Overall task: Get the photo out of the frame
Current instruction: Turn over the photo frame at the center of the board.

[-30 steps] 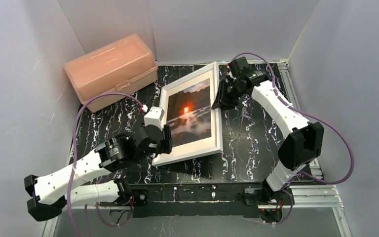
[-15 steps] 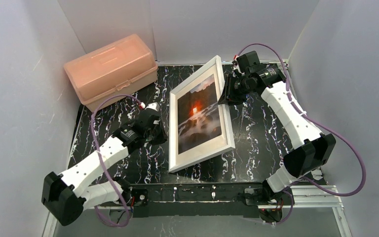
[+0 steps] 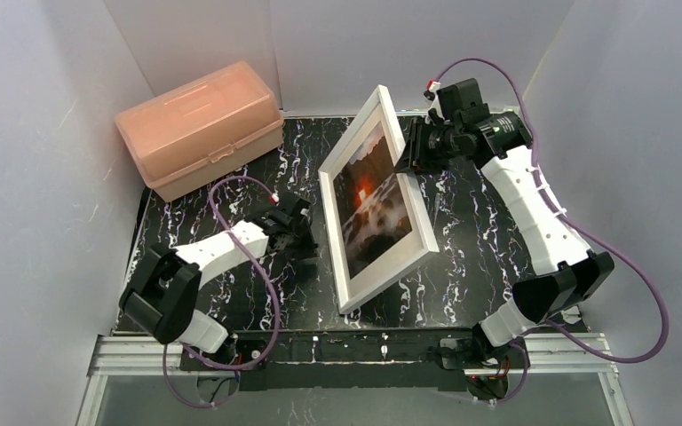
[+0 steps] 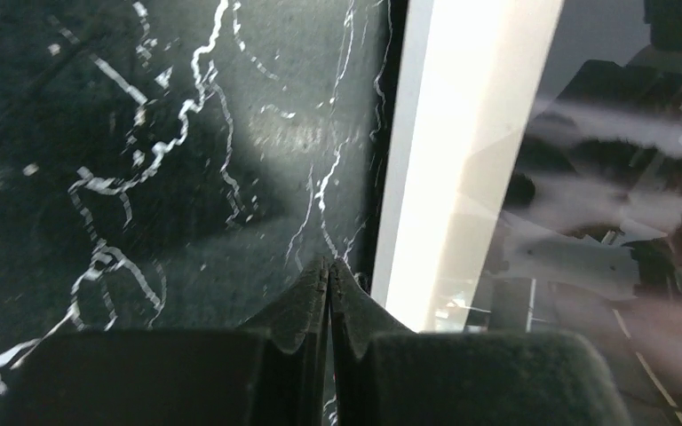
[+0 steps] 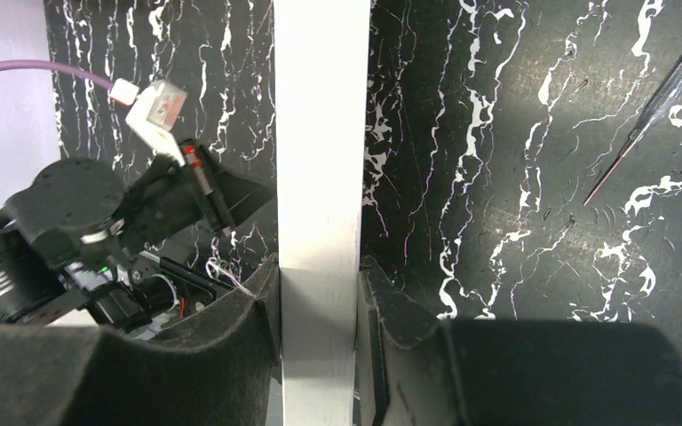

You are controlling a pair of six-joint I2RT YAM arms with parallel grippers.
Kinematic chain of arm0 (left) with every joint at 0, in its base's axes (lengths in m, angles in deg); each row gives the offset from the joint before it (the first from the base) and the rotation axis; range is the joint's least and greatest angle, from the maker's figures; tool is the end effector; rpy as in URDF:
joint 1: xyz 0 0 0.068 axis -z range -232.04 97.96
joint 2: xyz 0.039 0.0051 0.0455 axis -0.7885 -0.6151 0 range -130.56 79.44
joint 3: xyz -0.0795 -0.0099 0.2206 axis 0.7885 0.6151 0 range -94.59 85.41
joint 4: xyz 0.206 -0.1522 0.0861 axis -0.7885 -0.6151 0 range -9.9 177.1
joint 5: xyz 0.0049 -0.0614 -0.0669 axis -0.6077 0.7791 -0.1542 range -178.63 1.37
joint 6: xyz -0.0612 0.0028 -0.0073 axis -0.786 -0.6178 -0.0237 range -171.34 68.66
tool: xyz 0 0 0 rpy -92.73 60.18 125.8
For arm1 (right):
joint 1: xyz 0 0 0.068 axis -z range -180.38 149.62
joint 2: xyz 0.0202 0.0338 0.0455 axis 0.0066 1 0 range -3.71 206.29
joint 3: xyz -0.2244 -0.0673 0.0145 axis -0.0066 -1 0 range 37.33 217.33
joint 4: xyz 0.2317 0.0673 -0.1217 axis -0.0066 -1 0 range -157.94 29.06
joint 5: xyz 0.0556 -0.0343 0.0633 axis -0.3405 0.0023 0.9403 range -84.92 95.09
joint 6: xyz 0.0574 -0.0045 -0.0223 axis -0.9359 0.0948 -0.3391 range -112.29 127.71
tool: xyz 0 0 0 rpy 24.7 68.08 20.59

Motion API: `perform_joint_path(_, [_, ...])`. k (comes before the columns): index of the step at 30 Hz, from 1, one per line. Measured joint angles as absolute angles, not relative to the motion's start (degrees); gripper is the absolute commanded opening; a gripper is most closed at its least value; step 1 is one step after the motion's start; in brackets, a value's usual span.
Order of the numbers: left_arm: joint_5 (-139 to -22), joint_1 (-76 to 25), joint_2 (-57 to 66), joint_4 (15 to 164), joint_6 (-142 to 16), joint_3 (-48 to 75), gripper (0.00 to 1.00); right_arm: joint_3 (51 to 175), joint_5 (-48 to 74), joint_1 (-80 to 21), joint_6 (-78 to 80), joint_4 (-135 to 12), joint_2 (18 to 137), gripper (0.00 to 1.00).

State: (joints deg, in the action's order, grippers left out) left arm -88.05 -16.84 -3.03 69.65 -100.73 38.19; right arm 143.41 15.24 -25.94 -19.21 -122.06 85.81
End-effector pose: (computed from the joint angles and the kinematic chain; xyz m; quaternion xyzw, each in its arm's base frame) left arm 0.2497 -0.1768 0.1422 -0.1154 0.9404 -0.2187 0.2333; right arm 0.2943 0.1499 0.3838 -0.0233 0.9191 0.2433 0.3090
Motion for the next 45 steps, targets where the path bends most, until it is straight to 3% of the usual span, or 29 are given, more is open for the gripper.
perform_joint_path(12, [-82.30, -16.06, -15.69, 85.10, -105.01, 37.64, 0.00, 138.97, 18.49, -25.85, -18.77, -120.95, 80.47, 0.03])
perform_joint_path(18, [-81.53, -15.14, -20.13, 87.26, -105.51, 33.53, 0.00, 137.64, 19.65, -24.89, -18.62, -116.86, 79.25, 0.48])
perform_joint_path(21, [-81.29, -14.72, -22.05, 88.64, -105.89, 31.92, 0.00, 137.25, 23.48, -24.70, -19.95, -114.13, 78.81, 0.62])
perform_joint_path(24, [-81.14, -14.42, -23.16, 89.60, -106.02, 30.91, 0.00, 137.25, 27.37, -25.46, -20.65, -112.03, 78.29, 0.70])
perform_joint_path(45, [-80.24, -14.33, -26.07, 90.15, -103.50, 27.37, 0.00, 129.22, 39.19, -27.76, -24.11, -105.69, 76.37, 0.72])
